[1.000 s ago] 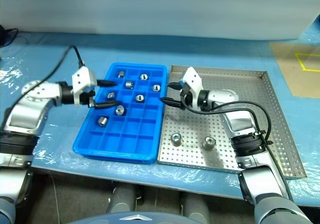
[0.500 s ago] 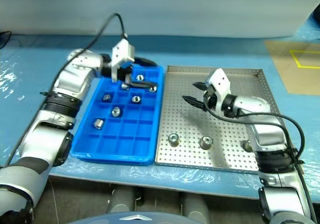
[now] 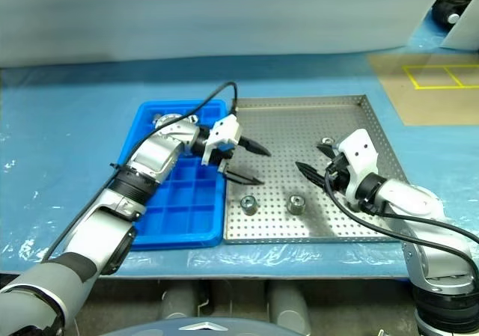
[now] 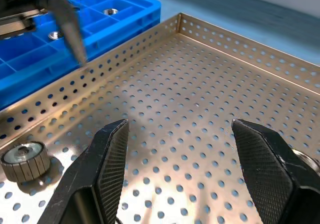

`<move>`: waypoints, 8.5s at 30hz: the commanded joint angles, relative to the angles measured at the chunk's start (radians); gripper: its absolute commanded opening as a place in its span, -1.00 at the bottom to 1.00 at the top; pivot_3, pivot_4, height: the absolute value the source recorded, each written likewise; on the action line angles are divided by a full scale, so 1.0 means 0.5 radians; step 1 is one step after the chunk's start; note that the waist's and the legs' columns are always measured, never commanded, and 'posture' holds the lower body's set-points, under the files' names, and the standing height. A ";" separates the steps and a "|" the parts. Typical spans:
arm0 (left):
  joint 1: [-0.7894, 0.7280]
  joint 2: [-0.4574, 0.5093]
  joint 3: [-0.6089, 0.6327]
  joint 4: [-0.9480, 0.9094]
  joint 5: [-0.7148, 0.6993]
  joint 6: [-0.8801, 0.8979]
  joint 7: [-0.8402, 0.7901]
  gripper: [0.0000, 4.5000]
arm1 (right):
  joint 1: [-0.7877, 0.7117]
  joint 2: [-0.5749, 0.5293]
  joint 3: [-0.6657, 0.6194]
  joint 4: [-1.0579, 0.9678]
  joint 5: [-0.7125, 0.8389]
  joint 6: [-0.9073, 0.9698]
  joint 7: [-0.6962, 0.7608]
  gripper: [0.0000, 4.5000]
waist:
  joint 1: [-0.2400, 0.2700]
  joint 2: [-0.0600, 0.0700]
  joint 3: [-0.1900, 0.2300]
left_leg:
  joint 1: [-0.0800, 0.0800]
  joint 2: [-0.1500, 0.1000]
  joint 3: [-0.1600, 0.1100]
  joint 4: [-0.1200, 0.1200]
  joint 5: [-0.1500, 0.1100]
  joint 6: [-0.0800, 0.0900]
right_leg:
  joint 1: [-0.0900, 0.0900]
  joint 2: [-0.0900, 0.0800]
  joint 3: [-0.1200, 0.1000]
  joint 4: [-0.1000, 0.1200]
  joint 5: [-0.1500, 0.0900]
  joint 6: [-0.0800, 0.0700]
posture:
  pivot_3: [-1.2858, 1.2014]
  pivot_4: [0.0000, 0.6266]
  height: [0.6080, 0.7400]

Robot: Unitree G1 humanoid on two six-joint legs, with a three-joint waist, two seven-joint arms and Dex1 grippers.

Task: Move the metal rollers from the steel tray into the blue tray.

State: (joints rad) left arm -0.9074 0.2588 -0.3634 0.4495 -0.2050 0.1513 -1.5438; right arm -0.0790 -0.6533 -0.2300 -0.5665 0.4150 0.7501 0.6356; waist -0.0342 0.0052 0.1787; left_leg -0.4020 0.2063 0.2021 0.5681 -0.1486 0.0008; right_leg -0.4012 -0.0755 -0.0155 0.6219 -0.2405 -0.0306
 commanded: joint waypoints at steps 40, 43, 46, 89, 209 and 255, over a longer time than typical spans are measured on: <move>-0.262 -0.784 -0.184 1.418 0.738 -0.827 0.642 0.55 | 0.307 -0.067 -0.235 -0.408 0.203 0.153 -0.251 0.49 | -0.130 0.004 -0.003 | -0.006 -0.002 -0.003 0.008 -0.014 0.029 | 0.008 -0.003 0.005 -0.025 0.003 0.006 | -0.51 -0.52 1.00; -0.263 -0.784 -0.175 1.433 0.756 -0.864 0.645 0.25 | 0.320 -0.081 -0.237 -0.428 0.241 0.173 -0.230 0.49 | -0.136 0.004 -0.003 | -0.006 -0.003 -0.003 0.008 -0.015 0.031 | 0.010 -0.004 0.005 -0.029 0.004 0.007 | -0.50 -0.52 1.00; -0.267 -0.779 -0.166 1.436 0.768 -0.865 0.628 0.10 | 0.388 -0.116 -0.282 -0.475 0.309 0.206 -0.178 0.49 | -0.134 0.005 -0.003 | -0.007 -0.003 -0.003 0.007 -0.015 0.033 | 0.010 -0.004 0.004 -0.030 0.004 0.007 | -0.50 -0.52 1.00; 0.144 0.271 0.364 -0.350 0.150 -0.294 0.176 -0.16 | -0.139 -0.304 0.373 0.041 0.380 0.035 0.259 0.49 | -0.116 0.007 -0.004 | -0.015 -0.024 -0.010 0.004 -0.019 0.044 | 0.006 -0.032 -0.009 -0.027 0.000 0.016 | -0.17 -0.52 1.00; 1.219 1.171 0.886 -1.363 -0.444 0.395 0.799 0.31 | -0.919 0.111 0.920 0.953 -0.255 -0.602 0.962 -0.27 | 0.263 0.004 -0.006 | -0.001 0.002 -0.007 -0.008 0.005 -0.009 | -0.008 -0.002 -0.011 0.015 -0.005 -0.003 | 0.10 -0.52 1.00; 1.216 1.012 0.754 -1.474 -0.517 0.428 0.859 0.31 | -1.303 0.505 0.807 1.507 -0.407 -0.836 0.937 0.75 | 0.320 -0.002 -0.005 | -0.003 0.003 -0.013 -0.007 0.012 -0.021 | -0.018 -0.002 -0.012 0.034 -0.010 -0.010 | 0.06 -0.52 1.00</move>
State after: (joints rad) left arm -0.2755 0.7720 0.0317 -0.2894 -0.4638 0.3870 -1.1076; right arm -0.7344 -0.3819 0.2149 0.2341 0.1959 0.3264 1.1152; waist 0.1259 0.0041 0.1759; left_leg -0.4036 0.2076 0.1959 0.5645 -0.1412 -0.0118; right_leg -0.4103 -0.0765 -0.0215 0.6392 -0.2453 -0.0355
